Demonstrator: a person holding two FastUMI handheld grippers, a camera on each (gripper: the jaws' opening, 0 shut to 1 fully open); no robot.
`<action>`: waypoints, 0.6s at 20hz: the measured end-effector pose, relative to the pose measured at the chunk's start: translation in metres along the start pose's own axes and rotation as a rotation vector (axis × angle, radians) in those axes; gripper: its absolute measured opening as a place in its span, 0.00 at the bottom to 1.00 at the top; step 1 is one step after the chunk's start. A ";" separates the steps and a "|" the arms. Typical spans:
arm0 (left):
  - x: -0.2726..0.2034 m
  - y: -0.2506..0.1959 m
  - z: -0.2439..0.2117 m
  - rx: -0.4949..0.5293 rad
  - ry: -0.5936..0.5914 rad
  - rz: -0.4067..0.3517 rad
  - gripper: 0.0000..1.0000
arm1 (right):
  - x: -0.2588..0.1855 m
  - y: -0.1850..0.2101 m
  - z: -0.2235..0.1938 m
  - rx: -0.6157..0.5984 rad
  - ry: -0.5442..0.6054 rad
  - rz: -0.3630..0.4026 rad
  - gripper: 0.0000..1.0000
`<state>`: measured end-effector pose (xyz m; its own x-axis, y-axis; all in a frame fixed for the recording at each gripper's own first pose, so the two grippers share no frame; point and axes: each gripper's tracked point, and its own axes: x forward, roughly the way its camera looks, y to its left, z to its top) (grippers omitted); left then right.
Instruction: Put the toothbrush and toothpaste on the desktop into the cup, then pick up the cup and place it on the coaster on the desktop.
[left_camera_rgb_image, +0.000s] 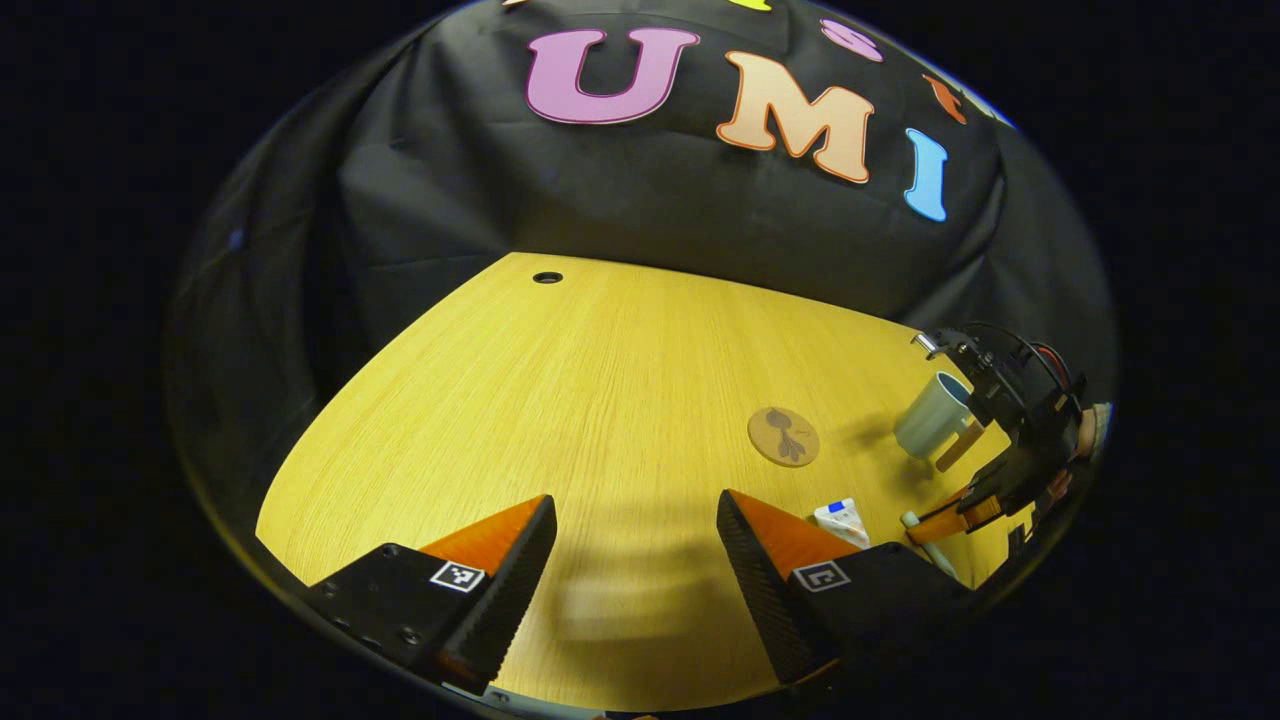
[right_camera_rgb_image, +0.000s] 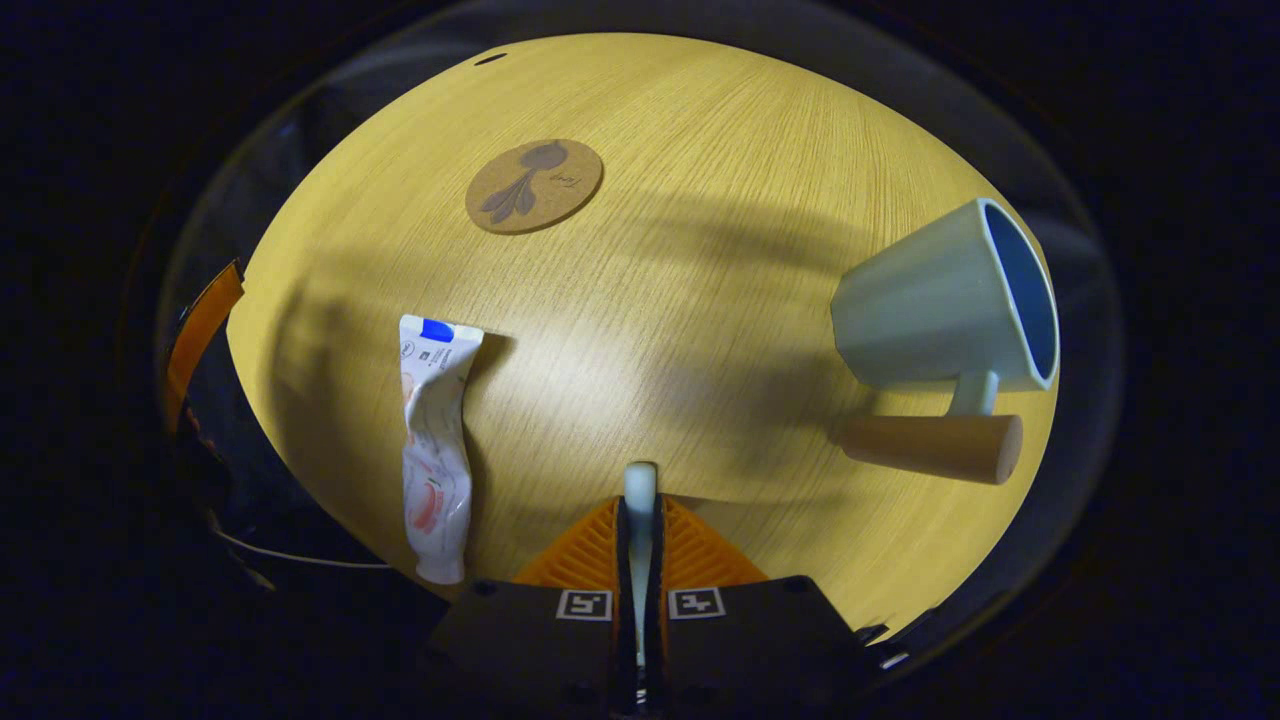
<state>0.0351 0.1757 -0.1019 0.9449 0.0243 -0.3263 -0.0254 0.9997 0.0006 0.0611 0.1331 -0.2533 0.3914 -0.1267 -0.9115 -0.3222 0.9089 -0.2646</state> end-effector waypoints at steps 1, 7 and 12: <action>0.002 -0.002 -0.001 0.002 0.009 -0.004 0.95 | 0.000 0.000 -0.001 -0.003 -0.008 0.001 0.05; 0.008 -0.023 -0.012 0.063 0.081 -0.017 0.95 | -0.008 -0.002 -0.003 0.057 -0.098 -0.006 0.04; 0.012 -0.085 -0.042 0.040 0.251 -0.095 0.95 | -0.035 -0.012 -0.006 0.138 -0.213 0.059 0.04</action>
<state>0.0350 0.0903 -0.1455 0.8319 -0.0671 -0.5509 0.0770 0.9970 -0.0053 0.0460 0.1246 -0.2199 0.5530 0.0018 -0.8332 -0.2354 0.9596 -0.1541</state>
